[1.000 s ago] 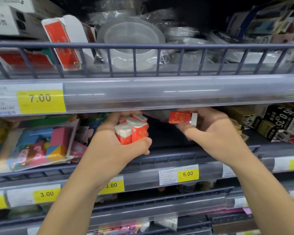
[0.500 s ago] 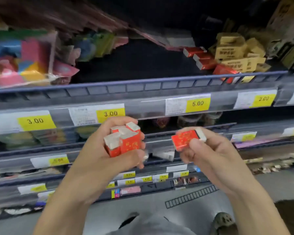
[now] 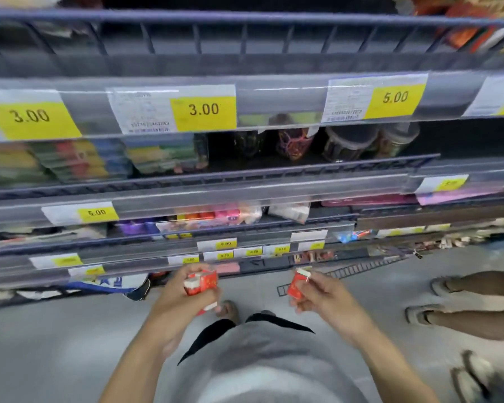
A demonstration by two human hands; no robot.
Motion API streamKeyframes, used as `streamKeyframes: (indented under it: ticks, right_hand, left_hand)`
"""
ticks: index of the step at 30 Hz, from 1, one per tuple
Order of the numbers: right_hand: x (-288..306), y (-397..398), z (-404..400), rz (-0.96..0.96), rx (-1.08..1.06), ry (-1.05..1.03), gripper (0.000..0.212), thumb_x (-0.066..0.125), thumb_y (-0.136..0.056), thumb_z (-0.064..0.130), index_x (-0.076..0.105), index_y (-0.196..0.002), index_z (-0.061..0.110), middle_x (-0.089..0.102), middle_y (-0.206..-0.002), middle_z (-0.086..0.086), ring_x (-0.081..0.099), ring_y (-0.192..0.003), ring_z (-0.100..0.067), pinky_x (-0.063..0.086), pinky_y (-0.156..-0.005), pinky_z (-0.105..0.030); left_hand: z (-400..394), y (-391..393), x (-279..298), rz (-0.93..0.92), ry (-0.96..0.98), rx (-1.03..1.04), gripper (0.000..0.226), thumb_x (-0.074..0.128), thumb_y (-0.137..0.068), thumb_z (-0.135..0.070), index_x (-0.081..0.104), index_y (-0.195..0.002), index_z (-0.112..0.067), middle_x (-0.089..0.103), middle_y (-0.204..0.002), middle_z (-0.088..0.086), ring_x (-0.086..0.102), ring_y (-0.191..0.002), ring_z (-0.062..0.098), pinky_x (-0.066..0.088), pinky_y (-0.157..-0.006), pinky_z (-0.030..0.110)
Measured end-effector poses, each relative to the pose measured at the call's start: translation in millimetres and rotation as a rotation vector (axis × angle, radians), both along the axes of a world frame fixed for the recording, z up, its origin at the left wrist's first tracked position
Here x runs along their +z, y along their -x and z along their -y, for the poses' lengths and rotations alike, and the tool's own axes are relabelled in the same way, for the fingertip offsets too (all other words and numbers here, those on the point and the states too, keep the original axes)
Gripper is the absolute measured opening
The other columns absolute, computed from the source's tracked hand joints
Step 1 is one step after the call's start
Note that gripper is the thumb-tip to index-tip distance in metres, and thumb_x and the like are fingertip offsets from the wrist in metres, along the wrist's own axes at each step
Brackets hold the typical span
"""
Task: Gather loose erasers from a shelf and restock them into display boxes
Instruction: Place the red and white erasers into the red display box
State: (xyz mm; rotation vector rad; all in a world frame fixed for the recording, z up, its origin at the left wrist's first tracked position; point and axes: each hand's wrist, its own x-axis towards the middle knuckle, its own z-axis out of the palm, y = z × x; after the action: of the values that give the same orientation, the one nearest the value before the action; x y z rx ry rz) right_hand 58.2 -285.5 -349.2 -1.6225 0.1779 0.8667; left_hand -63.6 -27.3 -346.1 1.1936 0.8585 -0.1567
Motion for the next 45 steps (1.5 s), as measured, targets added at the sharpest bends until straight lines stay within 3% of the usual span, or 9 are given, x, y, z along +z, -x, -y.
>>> streamKeyframes:
  ticks: [6,12,19,23,25,31,35,38,45]
  right_hand:
    - [-30.9,5.3,9.6,0.027,0.112,0.076,0.009,0.066,-0.093,0.002,0.067,-0.094,-0.007,0.072,-0.086,-0.027,0.068,-0.072,-0.03,0.057,-0.065,-0.034]
    - [-40.3,7.8,3.9,0.073,0.48,0.147,0.01,0.064,-0.095,0.011,0.07,-0.09,0.005,0.074,-0.082,-0.013,0.068,-0.072,-0.027,0.054,-0.065,-0.036]
    - [-17.6,34.5,-61.7,0.131,0.861,0.132,0.01,0.063,-0.096,0.025,0.07,-0.092,0.019,0.077,-0.085,-0.001,0.067,-0.068,-0.018,0.054,-0.069,-0.033]
    - [-2.6,70.8,-114.7,0.202,1.033,0.045,0.013,0.063,-0.096,0.02,0.068,-0.104,0.012,0.077,-0.087,-0.001,0.068,-0.083,-0.036,0.056,-0.08,-0.046]
    - [2.2,94.7,-140.8,0.222,1.103,-0.001,0.009,0.063,-0.096,0.016,0.069,-0.1,0.012,0.077,-0.087,-0.003,0.067,-0.078,-0.035,0.055,-0.079,-0.048]
    - [3.5,176.5,-208.4,0.234,1.232,-0.041,0.009,0.063,-0.094,0.012,0.071,-0.098,0.014,0.077,-0.085,-0.006,0.065,-0.07,-0.021,0.054,-0.071,-0.033]
    - [-1.9,223.2,-241.9,0.248,1.276,-0.017,0.011,0.063,-0.094,0.012,0.072,-0.095,0.017,0.076,-0.084,-0.006,0.068,-0.072,-0.017,0.054,-0.065,-0.028]
    - [-7.9,249.1,-262.2,0.257,1.278,0.018,0.01,0.064,-0.093,0.008,0.072,-0.095,0.013,0.076,-0.082,-0.009,0.066,-0.073,-0.025,0.053,-0.069,-0.036]
    - [-15.6,287.7,-320.5,0.225,1.25,0.057,0.013,0.064,-0.094,0.012,0.075,-0.095,0.019,0.072,-0.085,-0.015,0.066,-0.074,-0.023,0.055,-0.069,-0.037]
  left_hand:
    - [17.6,40.1,-18.2,-0.044,0.001,0.183,0.051,0.079,-0.064,-0.007,0.068,-0.112,-0.017,0.074,-0.098,0.009,0.072,-0.086,0.02,0.064,-0.074,0.038]
    - [49.9,101.7,-20.1,-0.067,0.016,0.418,0.043,0.078,-0.083,0.009,0.067,-0.116,-0.015,0.076,-0.097,0.004,0.072,-0.081,0.013,0.062,-0.068,0.03]
    - [82.2,194.5,-12.2,-0.079,-0.016,0.765,0.054,0.083,-0.064,-0.009,0.069,-0.116,-0.014,0.076,-0.095,0.004,0.072,-0.084,0.018,0.063,-0.071,0.032]
    - [88.4,246.1,-9.3,-0.063,-0.029,0.925,0.06,0.089,-0.058,-0.014,0.069,-0.115,-0.018,0.077,-0.098,0.006,0.075,-0.084,0.014,0.064,-0.072,0.032]
    - [86.8,271.7,-10.2,-0.058,-0.031,0.998,0.067,0.093,-0.05,-0.02,0.071,-0.113,-0.019,0.078,-0.099,0.004,0.077,-0.087,0.017,0.064,-0.073,0.033]
    - [65.7,354.5,-24.1,-0.04,-0.007,1.156,0.055,0.084,-0.063,-0.005,0.071,-0.115,-0.014,0.078,-0.101,0.01,0.078,-0.085,0.022,0.064,-0.071,0.034]
    - [33.5,407.0,-22.3,-0.021,-0.001,1.164,0.058,0.087,-0.056,-0.015,0.072,-0.112,-0.02,0.078,-0.1,0.004,0.077,-0.086,0.019,0.064,-0.072,0.034]
    - [3.0,440.5,-18.9,-0.006,-0.003,1.153,0.061,0.086,-0.057,-0.014,0.069,-0.115,-0.018,0.077,-0.096,0.004,0.076,-0.085,0.018,0.063,-0.071,0.033]
    - [-81.2,488.2,-8.6,-0.008,-0.047,1.162,0.055,0.083,-0.064,-0.009,0.068,-0.116,-0.018,0.077,-0.098,0.003,0.074,-0.081,0.016,0.063,-0.071,0.033]
